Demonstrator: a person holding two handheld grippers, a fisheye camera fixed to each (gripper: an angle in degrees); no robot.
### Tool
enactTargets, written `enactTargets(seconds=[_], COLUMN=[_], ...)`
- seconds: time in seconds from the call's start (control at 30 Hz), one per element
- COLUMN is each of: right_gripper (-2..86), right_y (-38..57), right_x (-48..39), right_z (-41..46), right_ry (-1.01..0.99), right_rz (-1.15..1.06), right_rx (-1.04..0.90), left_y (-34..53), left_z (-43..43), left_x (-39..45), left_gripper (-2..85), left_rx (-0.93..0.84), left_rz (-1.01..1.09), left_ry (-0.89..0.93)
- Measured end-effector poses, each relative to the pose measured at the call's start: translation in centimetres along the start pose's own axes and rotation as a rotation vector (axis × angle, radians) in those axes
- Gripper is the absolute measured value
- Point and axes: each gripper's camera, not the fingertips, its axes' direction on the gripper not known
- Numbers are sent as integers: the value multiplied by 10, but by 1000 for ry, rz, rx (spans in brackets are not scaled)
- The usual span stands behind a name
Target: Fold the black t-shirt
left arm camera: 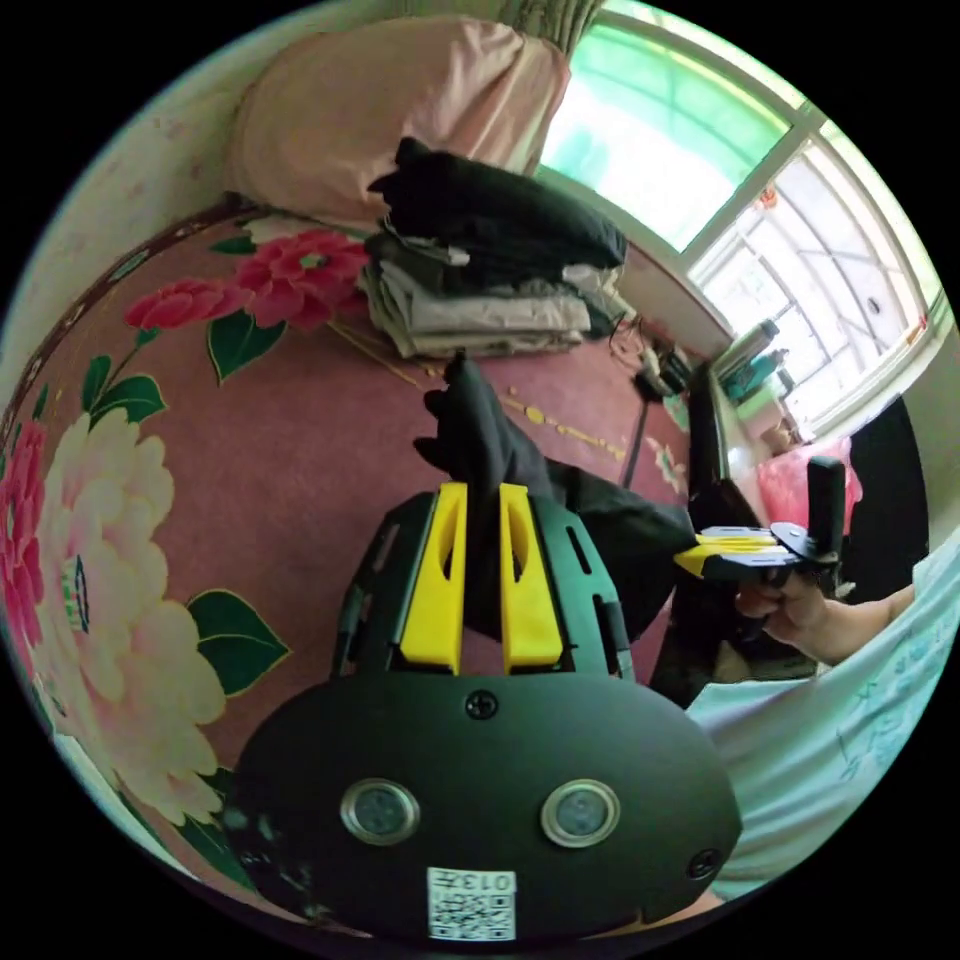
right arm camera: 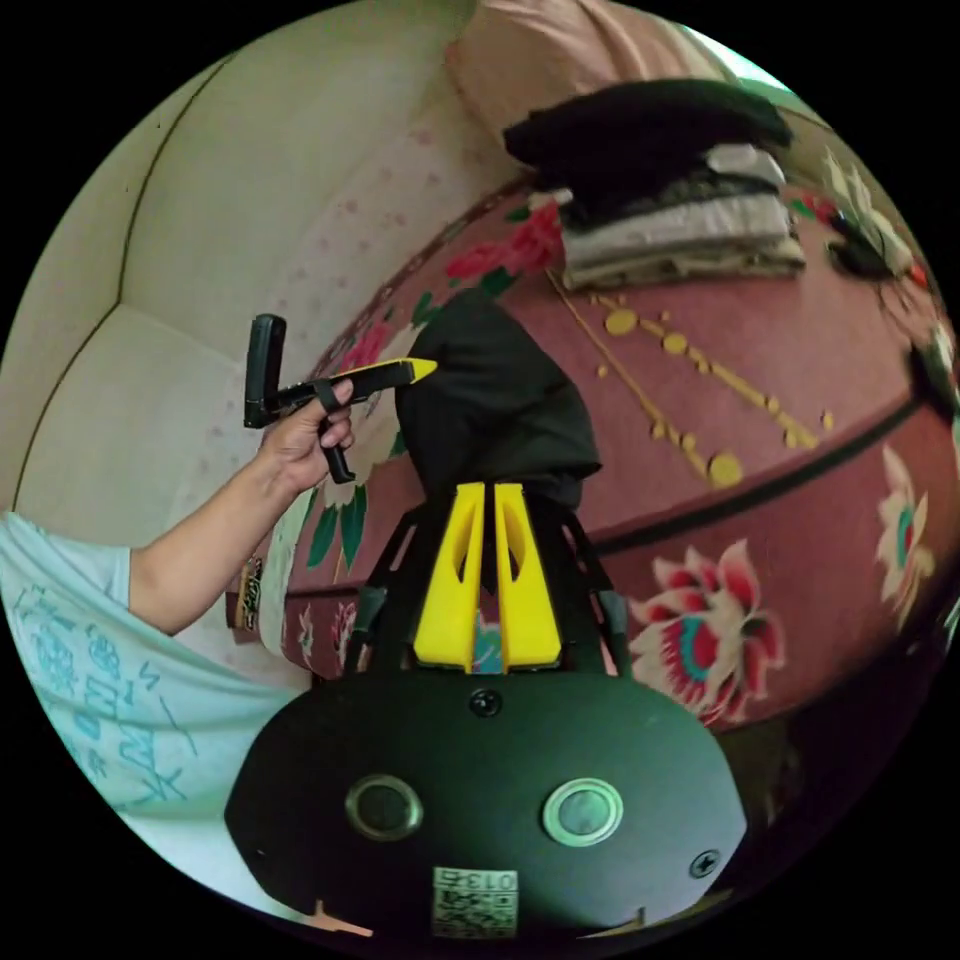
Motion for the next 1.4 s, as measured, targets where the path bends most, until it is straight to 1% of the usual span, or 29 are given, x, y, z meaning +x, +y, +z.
enactTargets(seconds=[0.07, 0.1, 0.17, 0.2, 0.33, 0.4, 0.43, 0.5, 0.57, 0.6, 0.67, 0.7, 0.77, 0.8, 0.83, 0.87, 0.9, 0.93, 0.97, 1.03, 1.1, 1.13, 1.17, 1.2, 1.27, 1.3, 1.33, 1.37, 1.4], right_gripper=[19, 19, 19, 19, 21, 22, 22, 22, 23, 23, 25, 26, 29, 30, 32, 35, 37, 40, 49, 63, 73, 77, 79, 78, 70, 67, 46, 29, 21], right_y=[-39, -50, -97, -110, -210, -251, -278, -317, -372, -386, -434, -444, -474, -478, -485, -485, -484, -480, -475, -471, -466, -456, -439, -428, -379, -368, -347, -330, -323], right_x=[2, 3, 5, 6, 7, 2, -4, -11, -16, -16, -13, -11, -4, -2, 3, 4, 2, -4, -13, -27, -41, -55, -73, -83, -124, -134, -155, -176, -187], right_z=[-54, -67, -124, -138, -226, -255, -271, -286, -292, -290, -272, -265, -228, -218, -198, -184, -181, -180, -186, -199, -229, -257, -285, -298, -332, -336, -338, -337, -334], right_ry=[18, 27, 56, 59, 98, 164, 231, 338, 469, 502, 613, 642, 760, 792, 848, 871, 881, 916, 955, 989, 956, 897, 829, 798, 710, 686, 631, 568, 542], right_rz=[-146, -180, -308, -333, -468, -489, -512, -528, -523, -522, -503, -502, -490, -486, -489, -509, -519, -534, -531, -527, -456, -434, -448, -467, -535, -557, -620, -645, -644], right_rx=[54, 67, 139, 156, 234, 258, 267, 287, 267, 252, 172, 147, 30, -4, -74, -101, -86, -32, 63, 133, 226, 331, 442, 502, 687, 704, 690, 651, 615], left_y=[-10, -15, -42, -50, -120, -152, -173, -202, -237, -244, -267, -270, -274, -273, -268, -261, -257, -250, -242, -226, -200, -177, -150, -135, -62, -42, -1, 40, 62], left_z=[-28, -35, -60, -65, -92, -95, -94, -88, -70, -64, -33, -24, 12, 20, 31, 34, 32, 26, 18, 3, -19, -34, -48, -55, -75, -79, -86, -94, -98], left_x=[9, 12, 29, 34, 65, 73, 78, 84, 88, 87, 81, 79, 69, 66, 60, 55, 52, 47, 43, 39, 38, 38, 40, 42, 48, 50, 54, 58, 60], left_gripper=[58, 58, 58, 58, 60, 61, 61, 62, 63, 64, 65, 64, 57, 59, 62, 64, 64, 65, 65, 69, 73, 75, 76, 73, 43, 32, 18, 9, 7], left_rx=[130, 164, 279, 303, 441, 480, 490, 492, 442, 420, 311, 278, 135, 100, 55, 76, 96, 126, 155, 191, 265, 317, 345, 349, 343, 333, 313, 294, 278], left_rz=[-74, -81, -85, -74, -11, -18, -23, -24, -27, -29, -36, -36, -42, -41, -36, -40, -55, -84, -95, -125, -144, -149, -142, -140, -177, -193, -215, -265, -295], left_ry=[49, 60, 70, 72, 56, 61, 59, 35, -48, -69, -163, -191, -302, -322, -328, -286, -263, -213, -185, -179, -185, -185, -195, -203, -263, -261, -250, -260, -273])
